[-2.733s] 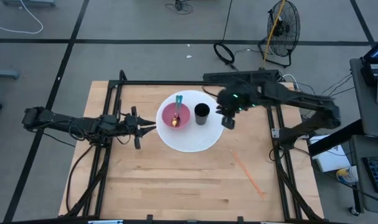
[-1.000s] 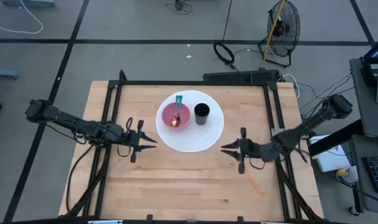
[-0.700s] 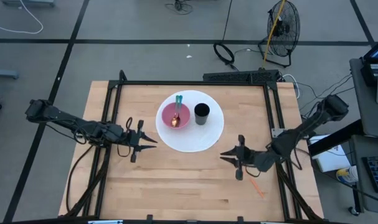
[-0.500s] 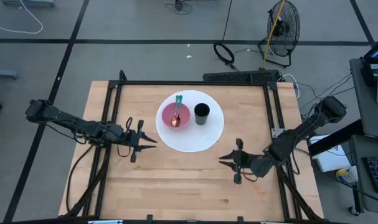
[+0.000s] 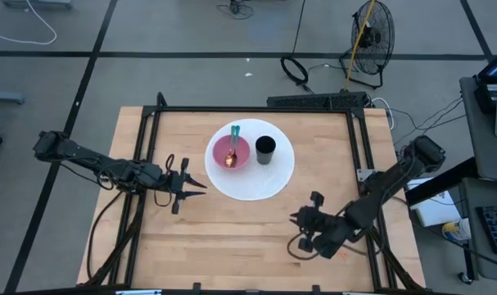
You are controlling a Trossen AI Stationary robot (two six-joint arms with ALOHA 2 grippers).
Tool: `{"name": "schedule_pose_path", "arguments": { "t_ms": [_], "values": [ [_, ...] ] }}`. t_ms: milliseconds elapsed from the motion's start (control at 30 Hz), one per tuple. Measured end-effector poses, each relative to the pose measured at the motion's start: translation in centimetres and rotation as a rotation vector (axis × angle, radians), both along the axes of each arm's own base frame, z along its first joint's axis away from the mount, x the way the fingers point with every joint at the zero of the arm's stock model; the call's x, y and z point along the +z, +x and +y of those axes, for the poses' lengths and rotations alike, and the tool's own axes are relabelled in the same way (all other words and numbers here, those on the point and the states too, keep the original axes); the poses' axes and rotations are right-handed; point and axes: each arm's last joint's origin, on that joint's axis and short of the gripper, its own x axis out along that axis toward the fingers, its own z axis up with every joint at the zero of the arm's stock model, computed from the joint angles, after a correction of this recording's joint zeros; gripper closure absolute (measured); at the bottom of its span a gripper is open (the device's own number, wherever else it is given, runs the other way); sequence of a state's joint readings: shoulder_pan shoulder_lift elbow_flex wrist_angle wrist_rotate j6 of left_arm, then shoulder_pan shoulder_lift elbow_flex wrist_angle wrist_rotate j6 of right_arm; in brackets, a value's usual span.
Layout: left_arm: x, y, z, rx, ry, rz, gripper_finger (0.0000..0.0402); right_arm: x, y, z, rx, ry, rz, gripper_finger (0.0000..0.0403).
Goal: Pick & Place Utensil
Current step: Put the orange straw into the black cup
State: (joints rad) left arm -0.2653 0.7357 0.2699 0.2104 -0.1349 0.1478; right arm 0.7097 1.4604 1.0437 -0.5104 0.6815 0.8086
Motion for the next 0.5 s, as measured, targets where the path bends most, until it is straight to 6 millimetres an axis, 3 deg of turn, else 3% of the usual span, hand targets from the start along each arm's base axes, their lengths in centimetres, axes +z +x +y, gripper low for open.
{"name": "schedule_pose_path", "arguments": {
  "t_ms": [267,500],
  "values": [
    [0.0,0.0,0.0,-0.004,-0.001,0.0,0.0314,0.3,-1.4,-1.1,-0.346,0.06,0.174,0.0349],
    [0.0,0.0,0.0,-0.005,-0.001,-0.001,0.0314,-0.1,-2.1,-2.3,-0.518,0.165,0.329,0.0349]
  ]
}}
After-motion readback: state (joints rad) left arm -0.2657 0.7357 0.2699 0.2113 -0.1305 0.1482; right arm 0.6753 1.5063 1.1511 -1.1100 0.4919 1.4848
